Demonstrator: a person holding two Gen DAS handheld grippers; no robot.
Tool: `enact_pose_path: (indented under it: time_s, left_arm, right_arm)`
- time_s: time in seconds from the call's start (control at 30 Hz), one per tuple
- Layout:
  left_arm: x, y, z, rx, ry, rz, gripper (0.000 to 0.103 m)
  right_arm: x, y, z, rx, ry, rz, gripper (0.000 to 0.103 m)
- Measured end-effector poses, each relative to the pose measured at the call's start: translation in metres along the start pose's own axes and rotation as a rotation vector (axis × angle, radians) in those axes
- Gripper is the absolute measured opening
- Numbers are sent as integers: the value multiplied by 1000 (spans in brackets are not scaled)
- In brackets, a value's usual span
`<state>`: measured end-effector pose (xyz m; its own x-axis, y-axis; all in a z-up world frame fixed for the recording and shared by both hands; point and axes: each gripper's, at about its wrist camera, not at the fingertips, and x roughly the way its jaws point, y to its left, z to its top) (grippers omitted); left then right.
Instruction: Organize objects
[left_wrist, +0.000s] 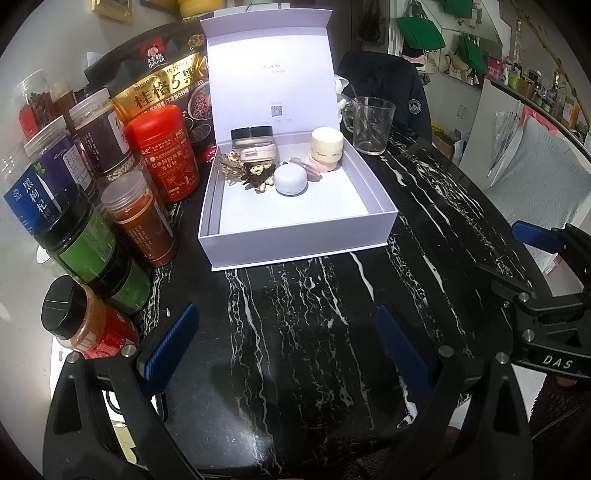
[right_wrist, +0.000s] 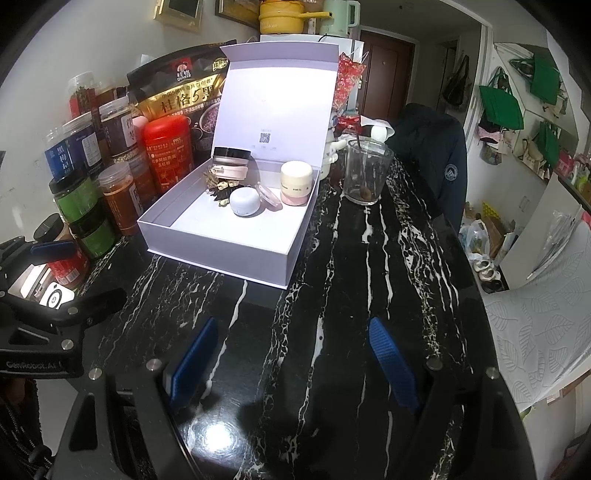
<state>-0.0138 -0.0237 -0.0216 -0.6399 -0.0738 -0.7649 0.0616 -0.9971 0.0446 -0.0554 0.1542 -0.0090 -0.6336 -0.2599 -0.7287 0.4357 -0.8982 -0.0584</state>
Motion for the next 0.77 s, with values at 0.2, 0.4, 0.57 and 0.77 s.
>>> enact_pose_path:
  time_s: [0.2, 0.4, 0.57, 0.77]
  left_arm:
    - [4, 0, 0, 1, 10, -8, 97]
    - [5, 1, 1, 4, 12, -7, 97]
    - [8, 0, 2, 10, 14, -14, 97]
    - [14, -1, 3, 18, 19, -41, 97]
  right_arm:
    - [3, 1, 1, -1, 9, 3, 85]
    - [7, 0, 2, -1, 17, 5, 85]
    - [9, -1, 2, 5, 22, 2, 85]
    - [13, -5, 0, 17, 31, 0, 85]
